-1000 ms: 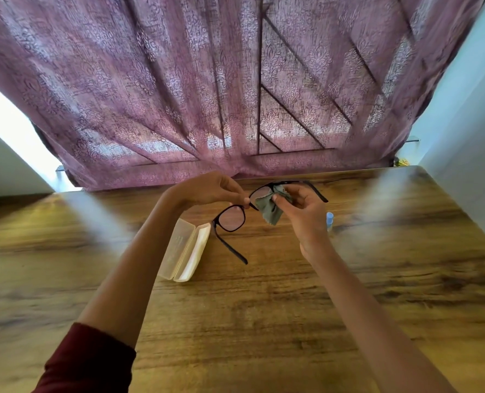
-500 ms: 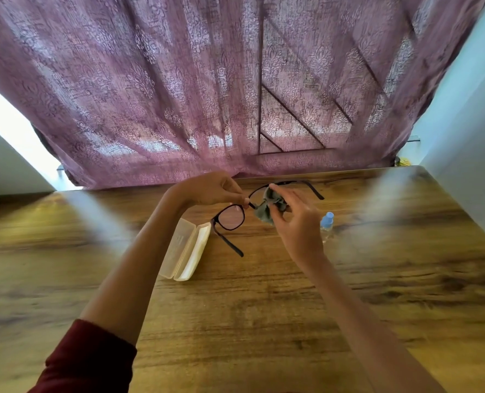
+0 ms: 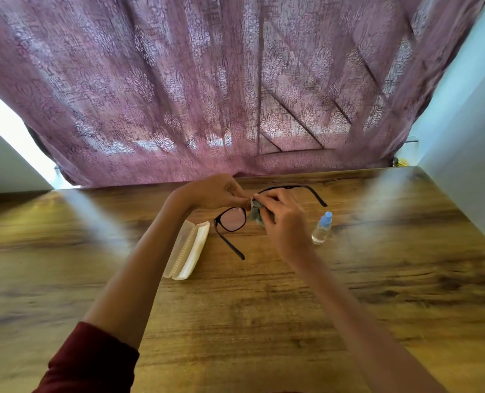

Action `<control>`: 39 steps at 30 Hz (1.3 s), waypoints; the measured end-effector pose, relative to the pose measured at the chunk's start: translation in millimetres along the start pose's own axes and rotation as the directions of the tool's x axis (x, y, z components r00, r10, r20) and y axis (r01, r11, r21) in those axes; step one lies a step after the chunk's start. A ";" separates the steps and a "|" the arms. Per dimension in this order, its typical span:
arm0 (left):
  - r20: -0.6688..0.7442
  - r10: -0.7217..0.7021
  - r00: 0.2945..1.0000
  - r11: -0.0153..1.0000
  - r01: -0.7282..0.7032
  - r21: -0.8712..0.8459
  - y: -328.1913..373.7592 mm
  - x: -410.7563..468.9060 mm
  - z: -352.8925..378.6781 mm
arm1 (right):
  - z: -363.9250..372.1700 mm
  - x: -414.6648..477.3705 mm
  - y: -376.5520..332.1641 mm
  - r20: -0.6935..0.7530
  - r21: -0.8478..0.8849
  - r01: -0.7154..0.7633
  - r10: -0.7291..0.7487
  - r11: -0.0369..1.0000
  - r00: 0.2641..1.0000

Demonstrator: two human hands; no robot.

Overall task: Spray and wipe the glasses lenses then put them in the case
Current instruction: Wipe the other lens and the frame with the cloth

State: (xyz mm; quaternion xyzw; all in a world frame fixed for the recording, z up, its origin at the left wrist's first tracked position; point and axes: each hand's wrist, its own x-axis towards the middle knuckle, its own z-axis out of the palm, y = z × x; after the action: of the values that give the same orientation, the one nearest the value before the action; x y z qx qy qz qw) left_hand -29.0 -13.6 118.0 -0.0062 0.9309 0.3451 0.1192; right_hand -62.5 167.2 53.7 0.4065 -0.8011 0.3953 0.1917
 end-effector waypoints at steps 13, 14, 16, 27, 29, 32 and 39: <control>-0.059 0.007 0.998 1.000 -0.008 -0.023 -7.4 -3.7 1.0 | 3.1 -8.9 -5.1 0.000 -0.017 -0.028 0.028 0.999 1.000; -0.059 0.010 0.998 1.000 -0.011 -0.024 -7.3 -3.1 2.0 | 3.4 -6.4 -5.4 -0.007 -0.006 -0.025 0.025 1.000 1.000; -0.060 0.027 0.998 0.999 -0.028 -0.016 -6.5 -3.2 2.3 | 3.7 -2.1 -4.6 -0.007 0.003 -0.008 0.008 1.000 1.000; -0.041 0.023 0.999 0.999 -0.022 0.040 -5.6 -3.4 0.4 | 4.6 -2.3 -0.6 0.023 0.009 0.029 -0.029 1.000 0.999; -0.050 0.026 0.998 0.998 -0.023 0.054 -5.5 -3.0 0.3 | 4.9 0.6 -1.9 0.016 0.009 0.023 -0.023 1.000 1.000; -0.069 0.031 0.997 0.998 -0.027 0.055 -9.9 -4.7 -2.0 | 4.2 2.8 -1.0 0.002 -0.071 0.017 -0.017 0.997 1.000; -0.118 0.027 0.993 1.000 -0.025 0.017 -20.2 -8.1 -6.2 | 2.8 -3.4 3.9 0.015 -0.128 0.023 -0.021 0.992 1.000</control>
State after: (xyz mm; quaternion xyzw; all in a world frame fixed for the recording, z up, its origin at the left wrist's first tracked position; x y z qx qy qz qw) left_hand -20.6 -33.6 111.4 -0.0138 0.9390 0.3385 0.0594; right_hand -63.5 168.1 48.0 0.4050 -0.8215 0.3382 0.2162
